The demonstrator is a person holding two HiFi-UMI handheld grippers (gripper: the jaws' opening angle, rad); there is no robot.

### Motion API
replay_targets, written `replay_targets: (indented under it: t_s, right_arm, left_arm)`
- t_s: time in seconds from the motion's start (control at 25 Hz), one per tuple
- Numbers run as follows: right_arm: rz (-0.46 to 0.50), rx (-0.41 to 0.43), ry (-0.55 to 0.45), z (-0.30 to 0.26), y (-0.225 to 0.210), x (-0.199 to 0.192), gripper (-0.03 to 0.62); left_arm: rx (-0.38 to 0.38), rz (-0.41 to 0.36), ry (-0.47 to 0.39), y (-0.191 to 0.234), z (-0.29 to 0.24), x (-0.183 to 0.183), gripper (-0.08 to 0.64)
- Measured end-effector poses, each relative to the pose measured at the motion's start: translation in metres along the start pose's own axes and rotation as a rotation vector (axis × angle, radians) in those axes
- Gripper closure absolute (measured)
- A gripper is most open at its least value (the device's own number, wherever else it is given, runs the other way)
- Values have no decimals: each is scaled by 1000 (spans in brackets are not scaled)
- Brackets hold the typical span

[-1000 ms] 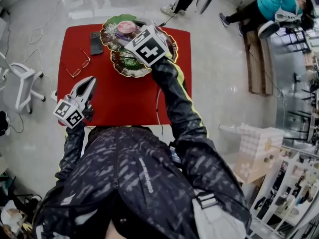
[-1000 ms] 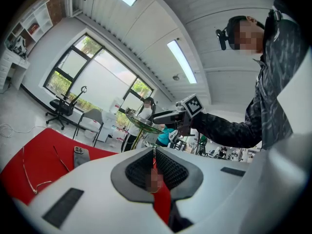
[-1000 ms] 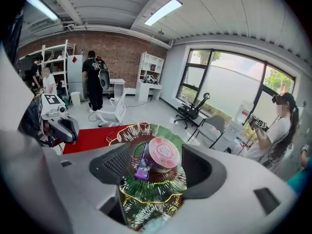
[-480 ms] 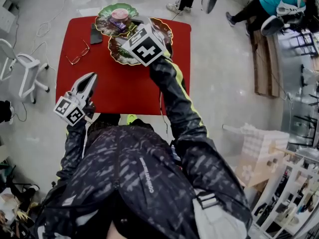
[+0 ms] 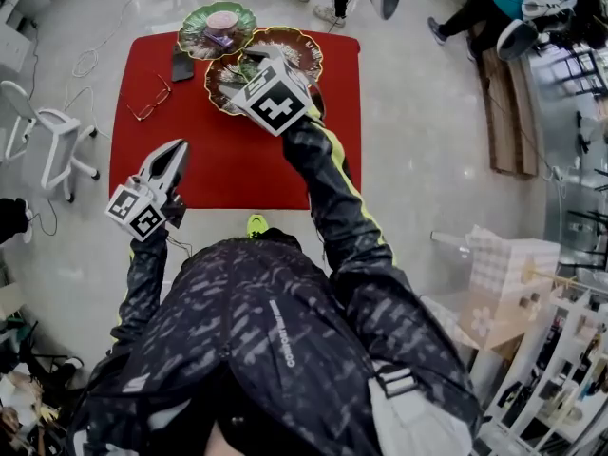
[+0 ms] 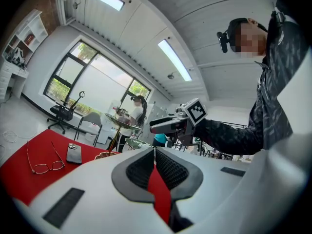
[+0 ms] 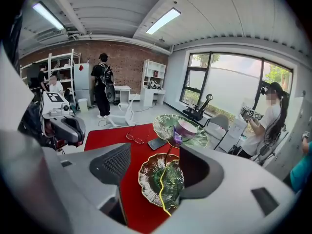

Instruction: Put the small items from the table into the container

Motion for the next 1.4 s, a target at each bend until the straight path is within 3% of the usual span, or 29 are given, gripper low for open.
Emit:
replay_targets:
  t_s: [0.32,0.44,0.6,0.8,1.12,1.4]
  right_arm:
    - [-63,24,17,14,44,-11,275]
    - [-62,-3,29,23,62,-15,281]
    - [-62,-37,39,36,90,-19,355]
    - [-93,-87,15,54,130,-26,512]
    - [-181,-117,-13,69,206,-61,551]
    - [-177,-64,-56,82,264,-77,569]
  left_arm:
    - [-35,-9,-1,-15,28,3,548]
    - [-50,-11,1,-22,43,4,548]
    - [-79,-19,-2,-33,64,6,548]
    - [-116,-20,-9,-47,92,5,548]
    - [-161,31,-1,-68,137,-20,548]
    - [-188,34,-1,-89,153,-26,548]
Point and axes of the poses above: the fingertips, and each gripper's own axes: z backward along the fingers, y to its left, x out of its top, the point moved 7 cm from there along z, backward along the fingers, and after that the axes turned 5 degrees about -z, right-handed, at the moved point
